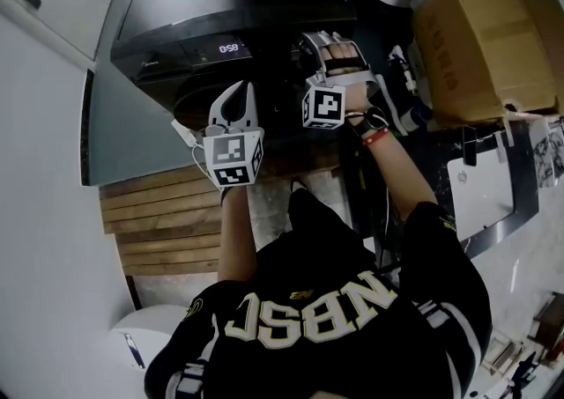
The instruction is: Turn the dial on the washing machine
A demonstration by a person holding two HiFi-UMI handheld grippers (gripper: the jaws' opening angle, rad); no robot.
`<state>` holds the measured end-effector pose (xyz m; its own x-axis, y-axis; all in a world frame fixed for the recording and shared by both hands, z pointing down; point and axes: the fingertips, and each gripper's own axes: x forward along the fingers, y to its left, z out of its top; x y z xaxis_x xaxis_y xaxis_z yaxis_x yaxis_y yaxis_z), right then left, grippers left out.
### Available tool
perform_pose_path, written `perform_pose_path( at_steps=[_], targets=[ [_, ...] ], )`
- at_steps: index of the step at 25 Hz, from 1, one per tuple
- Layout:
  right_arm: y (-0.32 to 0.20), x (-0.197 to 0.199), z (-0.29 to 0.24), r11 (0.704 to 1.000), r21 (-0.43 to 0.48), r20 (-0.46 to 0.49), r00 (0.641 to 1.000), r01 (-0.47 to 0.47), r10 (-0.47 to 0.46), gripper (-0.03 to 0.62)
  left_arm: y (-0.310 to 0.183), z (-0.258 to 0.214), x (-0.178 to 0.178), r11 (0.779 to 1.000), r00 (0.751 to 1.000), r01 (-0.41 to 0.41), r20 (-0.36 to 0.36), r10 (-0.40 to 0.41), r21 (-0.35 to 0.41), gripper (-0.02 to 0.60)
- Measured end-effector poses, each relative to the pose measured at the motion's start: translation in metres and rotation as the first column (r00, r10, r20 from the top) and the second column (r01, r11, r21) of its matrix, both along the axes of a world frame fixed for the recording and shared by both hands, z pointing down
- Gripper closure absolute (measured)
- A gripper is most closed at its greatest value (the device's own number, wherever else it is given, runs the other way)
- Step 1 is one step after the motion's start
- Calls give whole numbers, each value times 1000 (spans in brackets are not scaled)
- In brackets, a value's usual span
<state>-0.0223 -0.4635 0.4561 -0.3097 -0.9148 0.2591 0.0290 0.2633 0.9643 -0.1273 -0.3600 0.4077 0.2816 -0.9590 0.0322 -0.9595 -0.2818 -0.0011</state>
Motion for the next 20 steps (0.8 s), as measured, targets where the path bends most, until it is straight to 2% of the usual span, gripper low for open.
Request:
perform_pose_path(
  at_steps=[3,6,13,15,17,20],
  targets=[
    [1,-5,-1,999,2,-6,999,32,-32,315,-1,1,1,1000,1000,2,1,-2,-3,569],
    [-3,-2,1,998,38,-51,998,41,-39,326,-2,3,1,1000,1000,4,-1,-4,-6,569],
    [-4,-3,-1,998,36,-20,999,50,-49,321,-3,3,-3,1000,1000,14,-9,-14,-8,569],
    [-5,-1,-2,999,26,35,999,39,-40,322,-3,3,-3,1000,1000,14,-13,-14,-9,568],
    [-5,1,-5,1000,-12,146,989,23,-21,322,-4,3,-2,1000,1000,15,-16,-15,-9,569],
    [-5,2,-11,998,-63,321,947,4,16,322,-3,2,-3,1000,1000,16,-17,-17,-7,569]
  ],
)
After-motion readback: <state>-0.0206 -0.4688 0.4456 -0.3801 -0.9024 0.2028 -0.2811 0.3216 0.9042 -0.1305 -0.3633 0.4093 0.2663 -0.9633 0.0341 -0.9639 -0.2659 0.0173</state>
